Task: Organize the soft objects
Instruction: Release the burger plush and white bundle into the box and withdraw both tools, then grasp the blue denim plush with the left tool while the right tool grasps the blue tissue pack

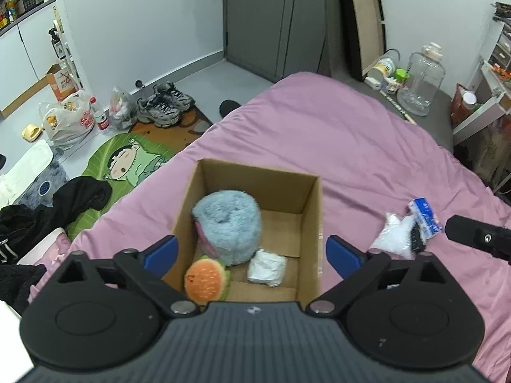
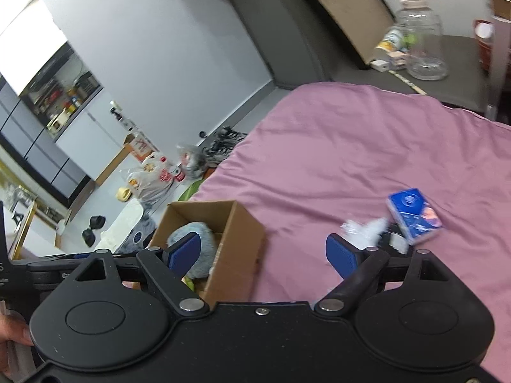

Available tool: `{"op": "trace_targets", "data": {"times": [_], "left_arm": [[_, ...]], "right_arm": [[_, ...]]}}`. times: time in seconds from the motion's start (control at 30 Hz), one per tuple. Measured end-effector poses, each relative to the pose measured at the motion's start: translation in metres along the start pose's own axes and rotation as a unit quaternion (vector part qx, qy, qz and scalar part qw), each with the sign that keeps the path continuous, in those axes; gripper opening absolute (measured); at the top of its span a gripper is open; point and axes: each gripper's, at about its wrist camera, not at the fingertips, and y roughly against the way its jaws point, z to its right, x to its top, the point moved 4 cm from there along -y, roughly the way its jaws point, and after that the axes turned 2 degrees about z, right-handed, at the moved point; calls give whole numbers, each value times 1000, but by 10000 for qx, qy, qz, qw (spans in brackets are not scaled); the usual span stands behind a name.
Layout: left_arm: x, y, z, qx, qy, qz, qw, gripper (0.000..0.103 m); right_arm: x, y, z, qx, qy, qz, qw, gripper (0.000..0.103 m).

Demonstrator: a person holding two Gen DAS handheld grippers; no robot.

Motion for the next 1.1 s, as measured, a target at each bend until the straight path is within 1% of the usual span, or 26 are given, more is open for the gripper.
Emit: {"op": "trace_targets", "data": {"times": [0.03,0.27,0.33,0.43,0.5,0.7,0.83,1.0,1.1], "left_arm": [[0,1,4,17,-21,13,10000,103],[2,15,34,55,-245,247,9994,103],[3,20,43,-13,-348,387,9986,103],[4,28,54,-80,-365,609,9974,103],[4,30,61,-71,-410,661,9969,103],[-1,27,83,-49,-479,505,9976,103],[-7,19,98,-57,-510,228,9984,103],[-16,11,117,81,-564,150,9983,103],[-23,5,128,-22,-504,119,9987,103]], "right_arm": [[1,4,2,-27,-9,27,10000,86],[7,26,32,-118,-322,320,9989,90],[8,32,43,-143,-453,393,9981,90],[7,36,56,-192,-554,428,9974,90],[6,37,65,-210,-619,433,9969,90],[6,41,84,-233,-775,471,9956,90],[5,42,96,-284,-863,455,9948,90],[4,44,113,-416,-946,462,9936,90],[3,43,122,-438,-922,456,9937,90]]}}
